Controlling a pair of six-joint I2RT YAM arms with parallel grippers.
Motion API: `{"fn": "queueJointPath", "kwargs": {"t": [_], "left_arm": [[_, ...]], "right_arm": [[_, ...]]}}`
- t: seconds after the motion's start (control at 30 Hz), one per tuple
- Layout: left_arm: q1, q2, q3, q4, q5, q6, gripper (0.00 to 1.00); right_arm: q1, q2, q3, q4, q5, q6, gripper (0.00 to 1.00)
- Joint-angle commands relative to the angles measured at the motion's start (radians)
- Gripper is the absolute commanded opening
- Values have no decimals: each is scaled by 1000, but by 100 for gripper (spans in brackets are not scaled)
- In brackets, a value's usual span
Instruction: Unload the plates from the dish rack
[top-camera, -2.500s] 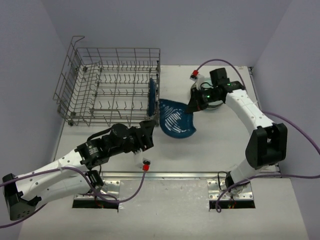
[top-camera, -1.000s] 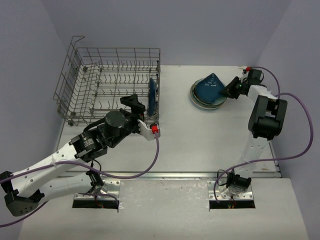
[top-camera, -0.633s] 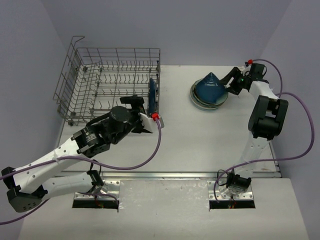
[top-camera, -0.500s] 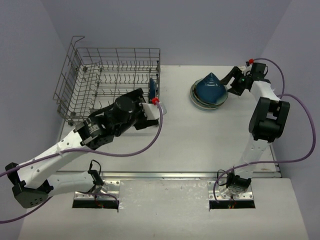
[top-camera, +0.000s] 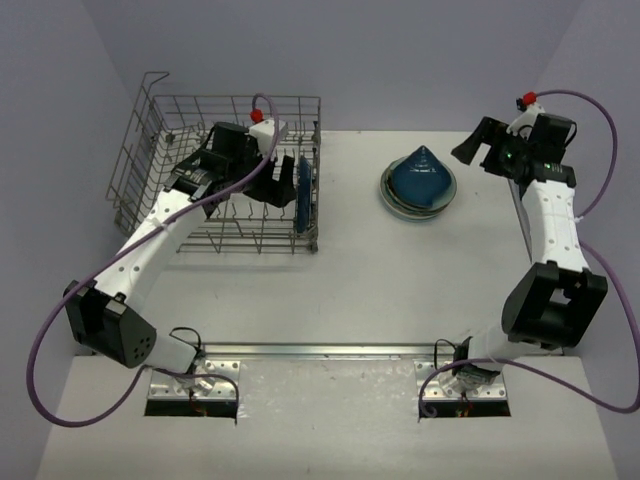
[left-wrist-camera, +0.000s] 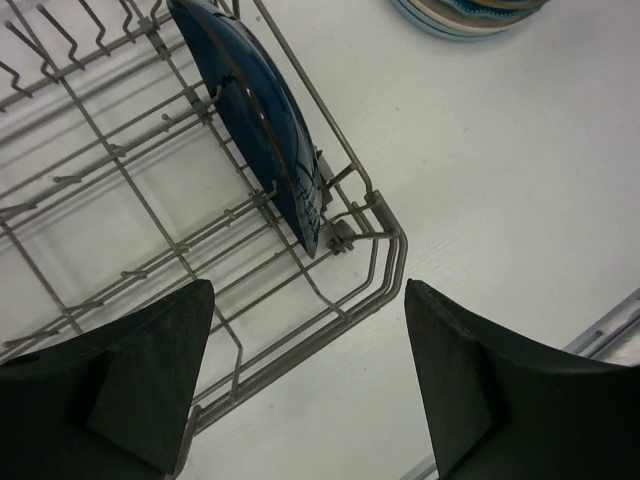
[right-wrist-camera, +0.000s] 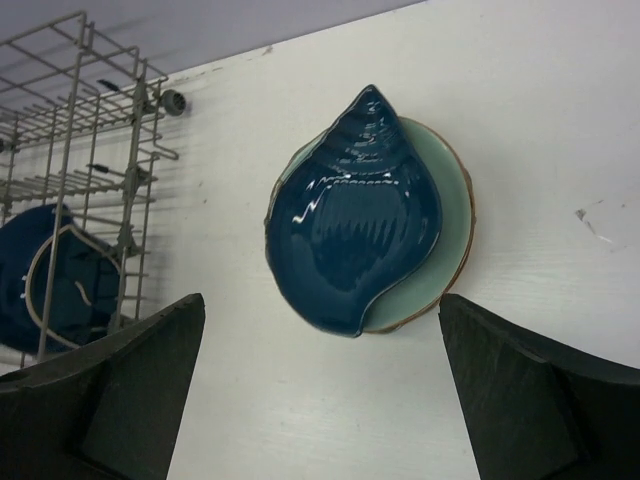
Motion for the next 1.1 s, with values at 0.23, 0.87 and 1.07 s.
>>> {"fn": "queueJointPath", "kwargs": {"t": [0.23, 0.87, 1.07], "left_arm": [[61, 181, -19, 302, 260, -159, 61], [105, 373, 13, 412, 443, -178, 46], [105, 397, -7, 414, 463, -170, 41]], "right_arm": [[-4, -204, -177, -43, -137, -39, 99], [-4, -261, -179, -90, -196, -47, 99], [-4, -255, -178, -90, -195, -47, 99]]}}
